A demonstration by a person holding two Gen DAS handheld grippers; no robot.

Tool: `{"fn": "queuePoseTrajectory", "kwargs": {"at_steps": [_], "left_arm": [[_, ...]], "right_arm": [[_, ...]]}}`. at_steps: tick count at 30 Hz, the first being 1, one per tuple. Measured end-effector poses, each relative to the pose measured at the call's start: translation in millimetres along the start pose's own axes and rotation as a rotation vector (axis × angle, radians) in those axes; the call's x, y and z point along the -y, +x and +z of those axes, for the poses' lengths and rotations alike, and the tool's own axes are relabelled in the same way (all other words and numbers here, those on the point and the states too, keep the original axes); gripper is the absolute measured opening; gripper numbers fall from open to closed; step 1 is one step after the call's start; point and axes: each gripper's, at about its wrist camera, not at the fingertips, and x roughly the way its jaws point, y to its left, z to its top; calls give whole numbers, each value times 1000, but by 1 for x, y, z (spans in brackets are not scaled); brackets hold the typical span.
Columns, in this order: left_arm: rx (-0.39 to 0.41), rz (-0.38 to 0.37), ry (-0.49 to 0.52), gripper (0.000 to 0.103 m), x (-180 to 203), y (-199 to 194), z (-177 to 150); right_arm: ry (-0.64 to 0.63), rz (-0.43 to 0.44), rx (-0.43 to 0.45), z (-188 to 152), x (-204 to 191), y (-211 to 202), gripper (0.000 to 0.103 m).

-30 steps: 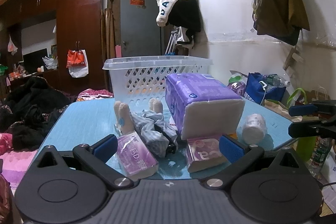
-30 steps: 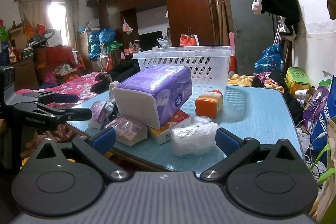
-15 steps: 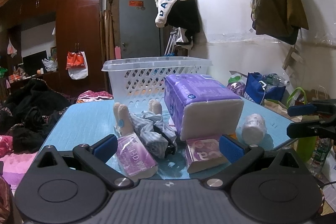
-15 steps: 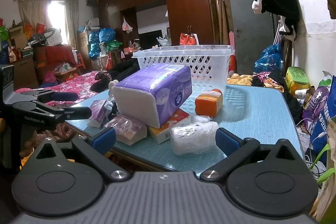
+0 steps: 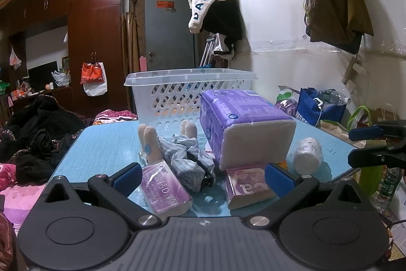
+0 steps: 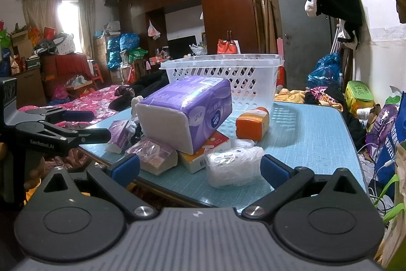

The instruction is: Organize objects

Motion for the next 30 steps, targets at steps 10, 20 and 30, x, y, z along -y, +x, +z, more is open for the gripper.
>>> {"fn": "queuePoseTrajectory", "kwargs": {"at_steps": [10,20,30], "left_arm": [[3,5,0,103,-1,0,0],[-1,-9,2,103,0,0,0],[-4,-19,1,103,1,0,-1]], "right_arm": [[1,0,0,0,0,0,103],[1,1,-2,-1,0,0,103],[1,0,-4,-1,1,1,103]]}}
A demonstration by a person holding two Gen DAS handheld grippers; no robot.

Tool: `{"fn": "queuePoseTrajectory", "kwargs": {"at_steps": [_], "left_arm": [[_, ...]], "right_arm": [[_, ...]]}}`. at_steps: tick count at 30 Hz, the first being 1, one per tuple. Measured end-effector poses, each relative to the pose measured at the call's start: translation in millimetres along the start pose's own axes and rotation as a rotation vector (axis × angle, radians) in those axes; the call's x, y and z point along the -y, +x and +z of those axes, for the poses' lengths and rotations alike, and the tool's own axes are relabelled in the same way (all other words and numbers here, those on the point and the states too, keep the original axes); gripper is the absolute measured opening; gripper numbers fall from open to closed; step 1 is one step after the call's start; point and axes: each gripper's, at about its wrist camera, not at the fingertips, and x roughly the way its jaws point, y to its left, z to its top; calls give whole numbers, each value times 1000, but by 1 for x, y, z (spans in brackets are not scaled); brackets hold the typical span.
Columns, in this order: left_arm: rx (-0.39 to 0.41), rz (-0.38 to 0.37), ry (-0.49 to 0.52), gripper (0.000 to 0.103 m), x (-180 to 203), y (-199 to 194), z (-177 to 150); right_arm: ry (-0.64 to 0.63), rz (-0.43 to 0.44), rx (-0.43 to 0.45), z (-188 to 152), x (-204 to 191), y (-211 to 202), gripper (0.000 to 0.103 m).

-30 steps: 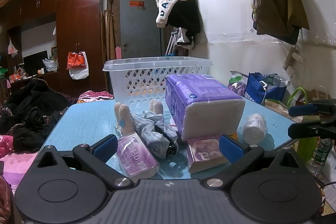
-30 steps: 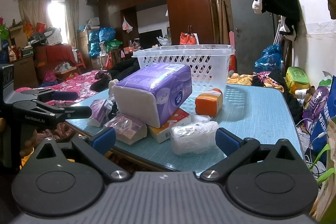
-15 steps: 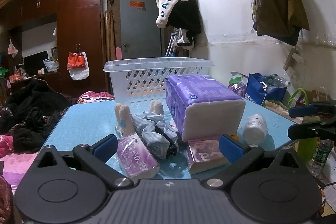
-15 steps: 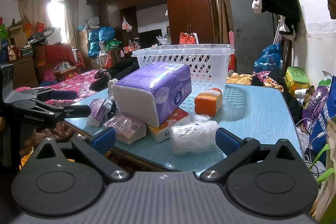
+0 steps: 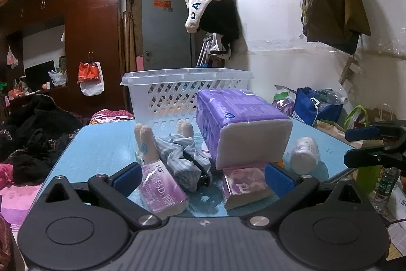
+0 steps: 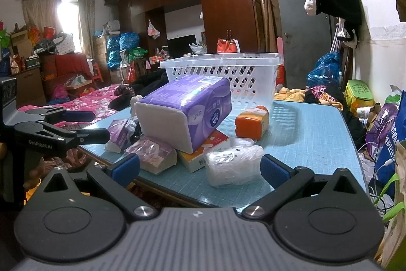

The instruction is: Organize objects

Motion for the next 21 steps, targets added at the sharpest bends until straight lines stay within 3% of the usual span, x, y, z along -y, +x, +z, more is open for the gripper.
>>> {"fn": "queuePoseTrajectory", "kwargs": {"at_steps": [21], "left_arm": [[-3,-16,8,103,2,2,-1]], "right_arm": [[8,-3,1,-1,2,1,103]]}}
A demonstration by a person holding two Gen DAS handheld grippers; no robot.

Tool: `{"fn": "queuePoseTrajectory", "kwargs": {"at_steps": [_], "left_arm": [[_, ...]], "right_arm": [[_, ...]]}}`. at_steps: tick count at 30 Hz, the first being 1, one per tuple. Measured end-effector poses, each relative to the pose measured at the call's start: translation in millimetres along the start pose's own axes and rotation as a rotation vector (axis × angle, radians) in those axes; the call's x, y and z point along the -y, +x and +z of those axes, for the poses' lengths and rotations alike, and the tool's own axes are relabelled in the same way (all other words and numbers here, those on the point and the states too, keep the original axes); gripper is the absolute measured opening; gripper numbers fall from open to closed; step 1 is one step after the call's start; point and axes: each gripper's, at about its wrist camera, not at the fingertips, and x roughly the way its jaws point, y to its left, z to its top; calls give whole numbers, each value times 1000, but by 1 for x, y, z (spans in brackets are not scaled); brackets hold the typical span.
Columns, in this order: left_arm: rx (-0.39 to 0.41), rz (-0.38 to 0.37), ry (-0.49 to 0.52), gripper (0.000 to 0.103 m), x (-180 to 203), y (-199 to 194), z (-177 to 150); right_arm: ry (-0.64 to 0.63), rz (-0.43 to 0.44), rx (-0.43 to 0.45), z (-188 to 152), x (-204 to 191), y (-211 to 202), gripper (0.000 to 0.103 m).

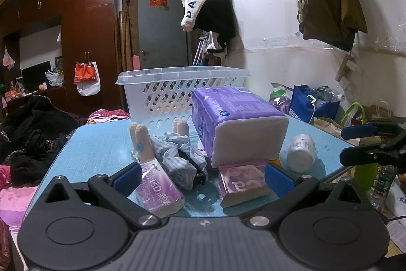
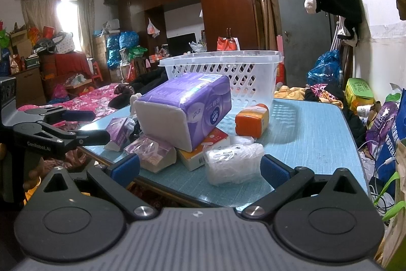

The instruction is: Organize objects

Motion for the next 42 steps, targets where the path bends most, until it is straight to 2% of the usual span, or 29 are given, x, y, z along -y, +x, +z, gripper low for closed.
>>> {"fn": "queuePoseTrajectory", "kwargs": {"at_steps": [3,6,8,10,12,14,16,22,25,28,32,36,40,42], "left_arm": [[52,-14,-19,103,-3,-4,2],[130,15,-16,103,-6,-8,5],[159,35,-23,103,-10,-6,6],[155,54,-34,103,-14,-2,7],[141,45,-55,103,-20,4,6],[136,0,-92,103,-28,5,5],[148,-25,-104,103,-31,6,4],[202,-19,-36,103,-24,8,-4],[195,-46,-26,103,-24,12,-4],[197,-90,-14,103,-22,15,-5],[185,-153,13,101,-19,24,-5],[171,-165,30,93,-15,32,-6],[164,-177,55,84,-11,40,-6],[161,-188,63,81,-11,44,-6]], "right_arm": [[24,-2,58,-3,3,-4,103],[28,17,167,-6,8,-11,103],[7,-28,272,-10,9,-17,103],[-3,-93,347,-13,9,-21,103],[-8,-122,337,-11,10,-21,103],[8,-128,290,-8,13,-17,103],[7,-107,271,-7,14,-12,103],[-62,-15,212,-9,5,3,103],[-72,68,230,-11,7,2,103],[-83,68,257,-10,7,3,103],[-104,114,243,-6,7,12,102],[-100,164,216,-2,10,22,88],[-116,184,190,-1,10,30,80],[-125,200,171,-1,10,33,72]]}}
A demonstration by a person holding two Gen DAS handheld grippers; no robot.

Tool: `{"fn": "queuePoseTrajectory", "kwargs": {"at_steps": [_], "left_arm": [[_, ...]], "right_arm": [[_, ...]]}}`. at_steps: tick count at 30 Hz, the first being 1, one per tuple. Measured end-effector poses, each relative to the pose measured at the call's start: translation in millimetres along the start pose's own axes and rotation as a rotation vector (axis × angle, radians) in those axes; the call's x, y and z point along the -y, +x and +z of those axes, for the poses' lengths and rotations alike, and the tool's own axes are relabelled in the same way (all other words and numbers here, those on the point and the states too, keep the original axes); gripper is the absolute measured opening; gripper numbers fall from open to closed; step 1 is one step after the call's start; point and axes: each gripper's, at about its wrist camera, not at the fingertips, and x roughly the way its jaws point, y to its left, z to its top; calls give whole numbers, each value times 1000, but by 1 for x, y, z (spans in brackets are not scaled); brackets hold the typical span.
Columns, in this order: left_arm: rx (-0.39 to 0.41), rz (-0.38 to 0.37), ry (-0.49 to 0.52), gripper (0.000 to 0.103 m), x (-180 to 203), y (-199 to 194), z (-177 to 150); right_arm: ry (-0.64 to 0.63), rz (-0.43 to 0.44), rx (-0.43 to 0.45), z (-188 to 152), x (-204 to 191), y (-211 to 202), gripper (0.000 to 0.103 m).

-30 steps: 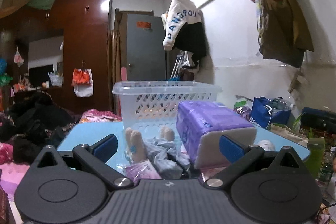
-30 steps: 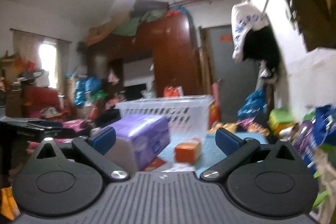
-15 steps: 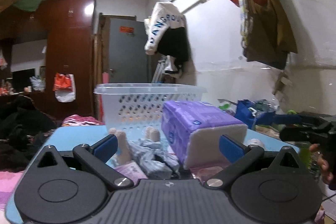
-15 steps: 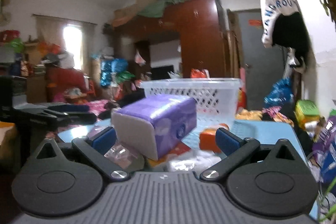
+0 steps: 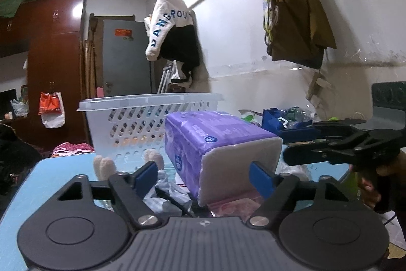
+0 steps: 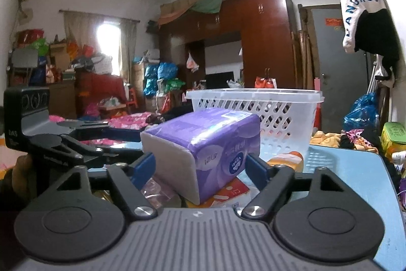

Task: Organize objects
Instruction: 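Close both grippers on the large purple tissue pack from its two ends, then lift the purple tissue pack with both grippers and carry it over the basket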

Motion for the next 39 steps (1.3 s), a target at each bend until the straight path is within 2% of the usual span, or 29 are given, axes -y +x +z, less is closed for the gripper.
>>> {"fn": "queuePoseTrajectory", "kwargs": {"at_steps": [9,10,12,13,17,21,31,34,39], "left_arm": [[9,-83,23,73,-7,11,-1],[6,-87,23,71,-8,14,-1],[-3,-116,12,58,-10,18,-2],[-11,-141,-1,56,-12,20,-3],[-7,-143,16,52,-9,18,-4],[10,-153,14,48,-10,15,-4],[77,-164,30,45,-7,0,5],[101,-153,49,45,-3,-5,13],[168,-125,103,45,2,-15,44]], "right_arm": [[0,85,-43,-1,12,4,53],[4,96,-43,-1,12,4,52],[2,104,-52,0,11,5,47],[-3,98,-52,0,11,5,47],[-2,103,-47,2,10,2,46],[-49,68,-34,5,3,0,41],[-101,47,18,16,-5,-8,39],[-107,45,35,24,-5,-9,38],[-154,34,82,52,-9,-13,38]]}}
